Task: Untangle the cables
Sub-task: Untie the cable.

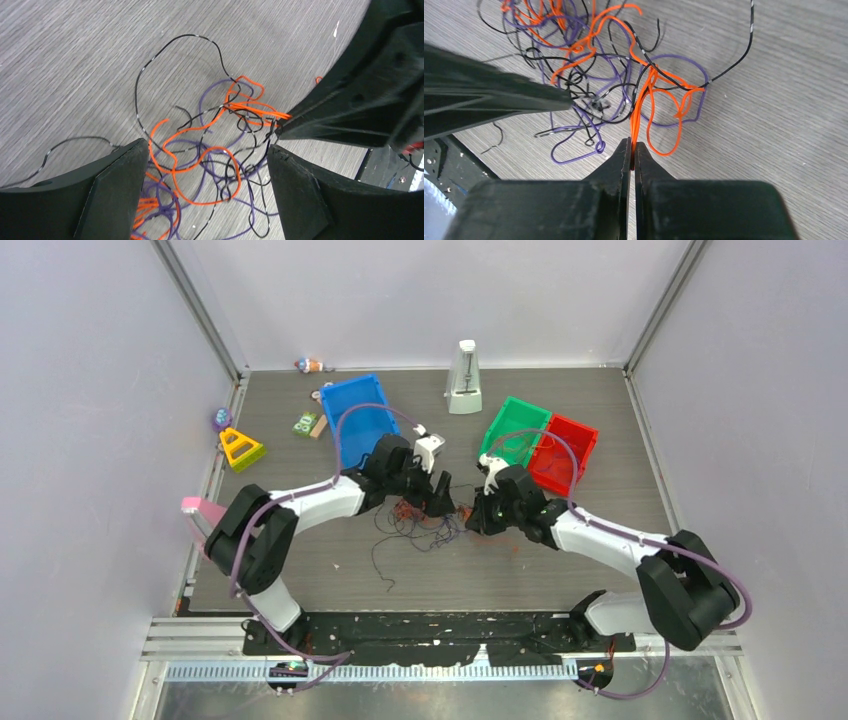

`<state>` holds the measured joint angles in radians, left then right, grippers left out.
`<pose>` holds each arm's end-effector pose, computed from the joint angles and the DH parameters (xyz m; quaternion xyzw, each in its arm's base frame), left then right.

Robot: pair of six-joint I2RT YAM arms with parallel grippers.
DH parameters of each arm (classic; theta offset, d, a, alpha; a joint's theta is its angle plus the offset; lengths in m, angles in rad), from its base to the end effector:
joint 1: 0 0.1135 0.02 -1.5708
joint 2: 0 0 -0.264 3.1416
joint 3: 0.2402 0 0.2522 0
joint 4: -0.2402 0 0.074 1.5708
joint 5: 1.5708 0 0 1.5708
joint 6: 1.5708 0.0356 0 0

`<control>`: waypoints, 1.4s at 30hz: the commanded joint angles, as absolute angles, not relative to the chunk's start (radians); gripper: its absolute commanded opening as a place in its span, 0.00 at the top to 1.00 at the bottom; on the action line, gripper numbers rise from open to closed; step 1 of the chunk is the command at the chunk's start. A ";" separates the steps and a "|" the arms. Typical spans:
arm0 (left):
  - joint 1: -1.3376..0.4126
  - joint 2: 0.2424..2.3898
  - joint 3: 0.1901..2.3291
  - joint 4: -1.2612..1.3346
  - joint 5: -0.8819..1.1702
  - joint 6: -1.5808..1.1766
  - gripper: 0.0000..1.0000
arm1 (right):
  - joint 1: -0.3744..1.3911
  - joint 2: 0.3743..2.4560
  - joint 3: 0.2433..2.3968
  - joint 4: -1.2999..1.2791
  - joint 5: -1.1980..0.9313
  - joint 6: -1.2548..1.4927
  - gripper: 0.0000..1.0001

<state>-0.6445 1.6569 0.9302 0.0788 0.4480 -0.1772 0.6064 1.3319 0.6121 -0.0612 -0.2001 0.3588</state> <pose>0.2707 -0.2227 0.1946 0.2984 0.8264 -0.3557 0.3186 0.2085 0.1532 0.1770 -0.1515 0.9066 0.2593 0.2963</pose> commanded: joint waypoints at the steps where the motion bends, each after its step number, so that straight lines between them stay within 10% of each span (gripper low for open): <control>1: -0.651 1.738 1.022 0.009 0.523 -0.170 0.12 | 0.611 1.262 0.607 -0.027 -0.181 0.375 0.95; 4: -0.656 1.795 1.073 -0.064 0.567 -0.163 0.27 | 0.611 1.245 0.607 -0.034 -0.160 0.390 0.95; 10: -0.610 1.779 1.055 -0.066 0.512 -0.206 1.00 | 0.592 1.126 0.633 -0.175 0.067 0.422 0.94; 23: -0.419 1.445 0.703 0.231 0.242 -0.394 1.00 | 0.358 0.741 0.668 -0.523 0.573 0.529 0.95; 42: -0.419 1.272 0.621 0.189 0.021 -0.375 1.00 | 0.321 0.621 1.052 -0.595 0.771 0.356 0.95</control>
